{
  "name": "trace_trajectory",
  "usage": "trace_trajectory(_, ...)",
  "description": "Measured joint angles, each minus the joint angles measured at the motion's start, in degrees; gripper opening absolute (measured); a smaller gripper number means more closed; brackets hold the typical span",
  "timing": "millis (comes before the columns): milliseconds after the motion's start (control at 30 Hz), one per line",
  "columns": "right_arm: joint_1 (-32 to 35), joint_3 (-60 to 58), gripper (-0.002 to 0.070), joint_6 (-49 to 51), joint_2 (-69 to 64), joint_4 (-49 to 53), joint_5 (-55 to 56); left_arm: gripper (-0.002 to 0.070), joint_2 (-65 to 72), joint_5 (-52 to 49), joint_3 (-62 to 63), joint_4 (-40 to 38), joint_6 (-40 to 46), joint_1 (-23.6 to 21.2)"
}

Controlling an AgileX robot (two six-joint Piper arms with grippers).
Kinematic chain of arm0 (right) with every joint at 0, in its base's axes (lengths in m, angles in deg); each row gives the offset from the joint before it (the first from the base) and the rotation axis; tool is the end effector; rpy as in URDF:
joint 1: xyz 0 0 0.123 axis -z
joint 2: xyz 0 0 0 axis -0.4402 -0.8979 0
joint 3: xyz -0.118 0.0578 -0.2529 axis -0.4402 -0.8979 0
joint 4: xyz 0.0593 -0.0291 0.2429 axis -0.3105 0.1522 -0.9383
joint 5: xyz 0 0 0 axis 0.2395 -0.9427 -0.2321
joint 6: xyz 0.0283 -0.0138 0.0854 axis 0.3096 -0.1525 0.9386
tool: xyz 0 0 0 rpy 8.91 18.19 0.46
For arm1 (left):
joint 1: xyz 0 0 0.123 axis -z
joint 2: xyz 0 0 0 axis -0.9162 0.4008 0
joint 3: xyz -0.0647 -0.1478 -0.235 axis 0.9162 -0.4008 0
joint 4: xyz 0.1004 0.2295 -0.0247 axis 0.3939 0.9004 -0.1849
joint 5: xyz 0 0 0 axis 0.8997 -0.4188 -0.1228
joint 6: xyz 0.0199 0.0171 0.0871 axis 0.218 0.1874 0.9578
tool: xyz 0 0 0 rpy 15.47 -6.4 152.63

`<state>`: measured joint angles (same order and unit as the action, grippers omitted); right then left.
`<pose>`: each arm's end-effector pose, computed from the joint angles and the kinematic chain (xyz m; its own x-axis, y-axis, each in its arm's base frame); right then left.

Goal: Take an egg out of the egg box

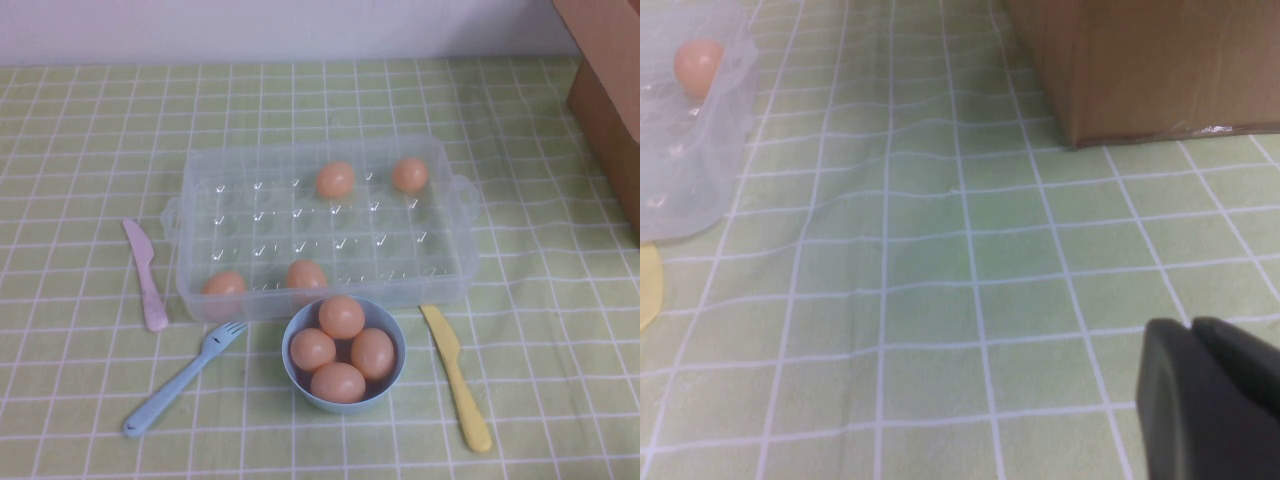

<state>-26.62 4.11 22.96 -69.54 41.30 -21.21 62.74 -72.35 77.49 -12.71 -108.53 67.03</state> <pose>0.0526 0.0009 0.1722 -0.2889 0.1150 -0.9504 0.0199 0.9933 0.1142 0.0526 0.0014 0.2256 0.2697 -0.4476 -0.8526 0.1233 0.8942 -0.4304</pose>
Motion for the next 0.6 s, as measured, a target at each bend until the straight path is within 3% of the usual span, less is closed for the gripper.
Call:
trace_trajectory(133,0.0,0.0,-0.0018,0.0,0.0,0.0,0.0,-0.0004,0.0,7.15,0.0,-2.01,-8.59,0.0)
trace_trajectory(600,0.0,0.0,-0.0018,0.0,0.0,0.0,0.0,-0.0004,0.0,6.85,0.0,-1.91,-12.51,0.0)
